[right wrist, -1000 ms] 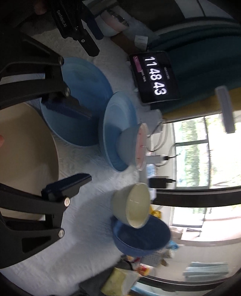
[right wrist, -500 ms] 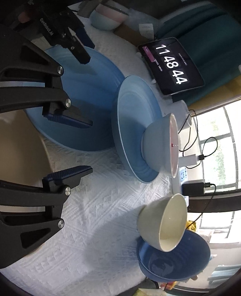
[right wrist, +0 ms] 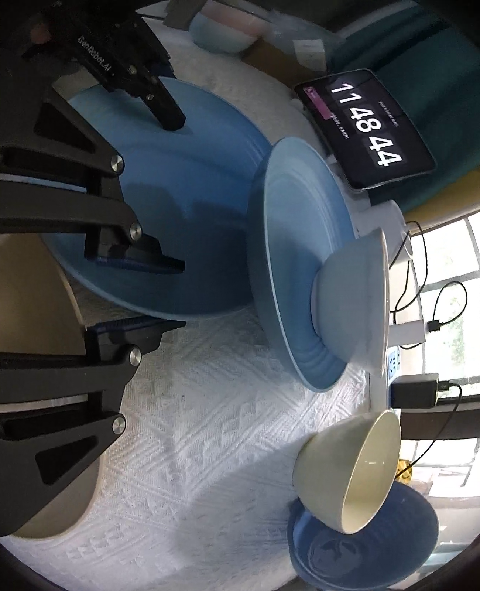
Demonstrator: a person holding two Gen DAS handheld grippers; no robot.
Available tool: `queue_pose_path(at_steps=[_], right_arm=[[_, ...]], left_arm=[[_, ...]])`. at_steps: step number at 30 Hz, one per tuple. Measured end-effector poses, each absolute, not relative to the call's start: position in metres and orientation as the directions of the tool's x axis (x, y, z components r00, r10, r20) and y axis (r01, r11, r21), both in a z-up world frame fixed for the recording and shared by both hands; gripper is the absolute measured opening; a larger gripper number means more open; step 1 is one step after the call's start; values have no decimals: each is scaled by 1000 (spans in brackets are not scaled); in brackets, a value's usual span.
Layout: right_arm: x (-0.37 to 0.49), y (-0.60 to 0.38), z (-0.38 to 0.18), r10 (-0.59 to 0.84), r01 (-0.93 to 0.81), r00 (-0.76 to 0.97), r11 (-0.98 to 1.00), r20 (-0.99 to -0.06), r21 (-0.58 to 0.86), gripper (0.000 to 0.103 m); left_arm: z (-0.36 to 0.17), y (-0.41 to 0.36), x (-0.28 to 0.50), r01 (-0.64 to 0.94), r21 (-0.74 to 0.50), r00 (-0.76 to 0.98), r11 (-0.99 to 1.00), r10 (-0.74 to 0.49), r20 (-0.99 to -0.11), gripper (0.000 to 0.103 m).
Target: Organize plates and bowls
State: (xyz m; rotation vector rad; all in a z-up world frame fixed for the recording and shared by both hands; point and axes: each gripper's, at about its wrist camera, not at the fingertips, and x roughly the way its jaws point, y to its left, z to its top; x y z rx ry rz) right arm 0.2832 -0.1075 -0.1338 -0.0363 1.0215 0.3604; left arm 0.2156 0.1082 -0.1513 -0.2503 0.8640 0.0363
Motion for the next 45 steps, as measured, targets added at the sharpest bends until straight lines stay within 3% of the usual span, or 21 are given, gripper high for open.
queue_pose_path(at_steps=[32,45], right_arm=[[234,-76,-119,353,-432,427,889,-833,155,21],[202,-86,-90,367,-456,481,880,-796,130,21]], left_arm=[[-132,137,133,-261,-217,686,941,23,-727,32],[-104,115,105,-217,-206,733,954,19,-680,32]])
